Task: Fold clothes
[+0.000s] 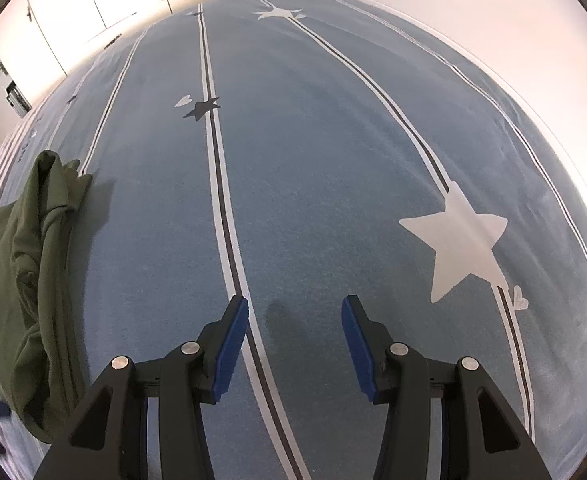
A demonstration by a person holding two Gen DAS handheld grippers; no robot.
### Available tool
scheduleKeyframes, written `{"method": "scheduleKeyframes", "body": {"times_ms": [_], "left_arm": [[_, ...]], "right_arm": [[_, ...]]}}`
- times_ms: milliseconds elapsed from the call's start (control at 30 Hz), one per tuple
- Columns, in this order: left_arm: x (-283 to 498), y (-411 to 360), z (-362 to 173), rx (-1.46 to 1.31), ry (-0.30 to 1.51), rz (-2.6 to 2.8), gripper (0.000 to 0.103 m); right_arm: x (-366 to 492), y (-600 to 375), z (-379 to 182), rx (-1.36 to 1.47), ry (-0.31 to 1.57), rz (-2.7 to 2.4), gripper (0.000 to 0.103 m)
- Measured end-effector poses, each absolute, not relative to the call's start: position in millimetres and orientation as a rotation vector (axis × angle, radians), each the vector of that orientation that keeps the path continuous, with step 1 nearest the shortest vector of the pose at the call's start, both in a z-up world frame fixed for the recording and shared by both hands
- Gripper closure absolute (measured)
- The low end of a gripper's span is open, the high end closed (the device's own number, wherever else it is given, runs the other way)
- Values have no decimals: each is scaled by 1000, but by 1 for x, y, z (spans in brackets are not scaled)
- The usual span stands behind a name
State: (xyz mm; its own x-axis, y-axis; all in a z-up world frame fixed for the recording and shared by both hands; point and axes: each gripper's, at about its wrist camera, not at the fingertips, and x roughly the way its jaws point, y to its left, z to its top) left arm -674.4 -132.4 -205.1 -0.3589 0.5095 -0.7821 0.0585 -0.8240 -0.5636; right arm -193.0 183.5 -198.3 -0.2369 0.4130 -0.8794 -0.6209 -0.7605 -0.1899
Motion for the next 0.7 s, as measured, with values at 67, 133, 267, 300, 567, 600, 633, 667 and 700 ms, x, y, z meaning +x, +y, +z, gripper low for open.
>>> {"method": "scheduleKeyframes", "body": {"times_ms": [67, 133, 267, 300, 567, 600, 633, 667, 700], "left_arm": [[-683, -139, -212, -1624, -695, 2341, 63], [-694, -141, -221, -1647, -674, 2381, 65], [-708, -122, -231, -1693, -594, 2414, 70], [-710, -116, -232, -1701, -566, 2424, 73], [-719, -78, -240, -1789, -386, 2522, 100], [-720, -76, -242, -1803, -378, 2534, 100], [-721, -74, -243, -1819, -379, 2545, 100], [-722, -71, -244, -1834, -377, 2556, 100], [-724, -69, -245, -1851, -361, 2566, 100]], "right_arm": [[-193, 187, -201, -1354, 264, 2029, 58], [-193, 190, -204, -1348, 268, 2016, 58], [-193, 197, -210, -1346, 259, 2000, 58], [-192, 198, -210, -1345, 257, 2001, 58], [-172, 216, -201, -1310, 215, 1975, 58], [-167, 219, -199, -1302, 210, 1970, 58], [-165, 223, -198, -1298, 206, 1962, 58], [-163, 227, -197, -1295, 201, 1954, 58], [-158, 232, -196, -1291, 194, 1940, 58]]}}
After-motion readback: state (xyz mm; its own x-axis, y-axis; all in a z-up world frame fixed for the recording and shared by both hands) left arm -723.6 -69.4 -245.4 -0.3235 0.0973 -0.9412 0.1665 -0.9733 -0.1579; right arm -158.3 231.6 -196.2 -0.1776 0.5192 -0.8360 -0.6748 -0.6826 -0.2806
